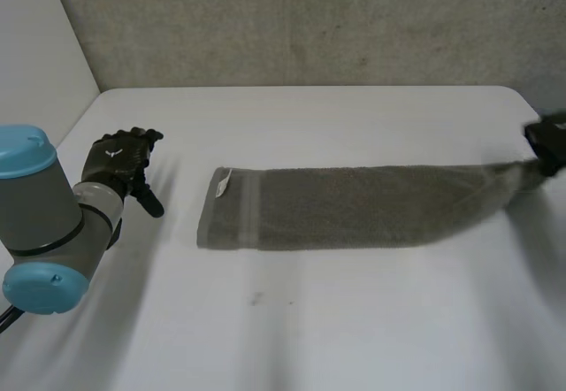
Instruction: Fold the towel.
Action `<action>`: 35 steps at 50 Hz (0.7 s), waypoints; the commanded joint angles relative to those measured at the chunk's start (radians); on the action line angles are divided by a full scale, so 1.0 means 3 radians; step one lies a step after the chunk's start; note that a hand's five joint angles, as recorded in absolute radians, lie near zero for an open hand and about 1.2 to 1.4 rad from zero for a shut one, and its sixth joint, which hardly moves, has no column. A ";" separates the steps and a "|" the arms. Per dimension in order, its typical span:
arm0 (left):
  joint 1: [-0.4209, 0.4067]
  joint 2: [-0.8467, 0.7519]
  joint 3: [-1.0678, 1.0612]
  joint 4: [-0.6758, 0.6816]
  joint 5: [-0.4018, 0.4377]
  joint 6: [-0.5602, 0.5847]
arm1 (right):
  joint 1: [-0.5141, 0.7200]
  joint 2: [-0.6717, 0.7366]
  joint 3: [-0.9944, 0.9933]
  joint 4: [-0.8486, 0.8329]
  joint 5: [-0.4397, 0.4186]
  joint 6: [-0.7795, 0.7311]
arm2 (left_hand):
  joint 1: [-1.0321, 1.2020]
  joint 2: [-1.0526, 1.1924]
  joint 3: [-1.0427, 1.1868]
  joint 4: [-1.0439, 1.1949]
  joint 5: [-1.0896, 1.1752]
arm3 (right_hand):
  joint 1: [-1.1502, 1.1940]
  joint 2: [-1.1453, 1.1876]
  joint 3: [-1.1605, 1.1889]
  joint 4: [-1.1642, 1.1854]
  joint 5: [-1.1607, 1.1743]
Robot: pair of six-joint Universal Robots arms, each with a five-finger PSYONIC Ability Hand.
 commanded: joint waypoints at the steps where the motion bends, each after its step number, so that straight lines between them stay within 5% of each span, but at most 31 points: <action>1: 0.0020 0.0032 0.0002 0.0002 -0.0002 0.0000 | 0.1049 0.0151 -0.0584 -0.0003 0.0107 0.0220 | 0.0006 0.0034 0.0029 0.0026 -0.0086 | 0.0138 0.0195 0.0214 0.0191 0.1025; 8: 0.0040 0.0052 0.0002 0.0002 -0.0007 0.0000 | 0.2315 0.0871 -0.1498 0.0018 0.0199 0.0230 | 0.0006 0.0034 0.0029 0.0026 -0.0086 | 0.0138 0.0195 0.0214 0.0191 0.1025; 21: 0.0040 0.0052 -0.0003 0.0007 -0.0002 0.0000 | 0.3145 0.1792 -0.2097 0.0339 0.0138 0.0179 | 0.0006 0.0034 0.0029 0.0026 -0.0086 | 0.0138 0.0195 0.0214 0.0191 0.1025; 23: 0.0035 0.0052 -0.0003 0.0007 -0.0002 0.0000 | 0.3146 0.1813 -0.2118 0.0371 0.0163 0.0138 | 0.0006 0.0034 0.0029 0.0026 -0.0086 | -0.0338 -0.0281 -0.0262 -0.0285 0.0549; 24: 0.0030 0.0052 -0.0003 0.0002 -0.0002 0.0000 | 0.3146 0.1803 -0.2128 0.0386 0.0189 0.0108 | 0.0006 0.0034 0.0029 0.0026 -0.0086 | -0.3080 -0.3022 -0.3004 -0.3027 -0.2193; 25: 0.0030 0.0052 -0.0008 0.0007 -0.0002 0.0000 | 0.3130 0.1763 -0.2123 0.0391 0.0214 0.0102 | 0.0006 0.0034 0.0029 0.0026 -0.0086 | -0.3935 -0.3877 -0.3858 -0.3882 -0.3048; 35: 0.0010 0.0047 -0.0003 0.0007 0.0003 0.0000 | 0.2666 0.0859 -0.1507 0.0376 0.0271 0.0760 | 0.0006 0.0034 0.0029 0.0026 -0.0086 | -0.3935 -0.3877 -0.3858 -0.3882 -0.3048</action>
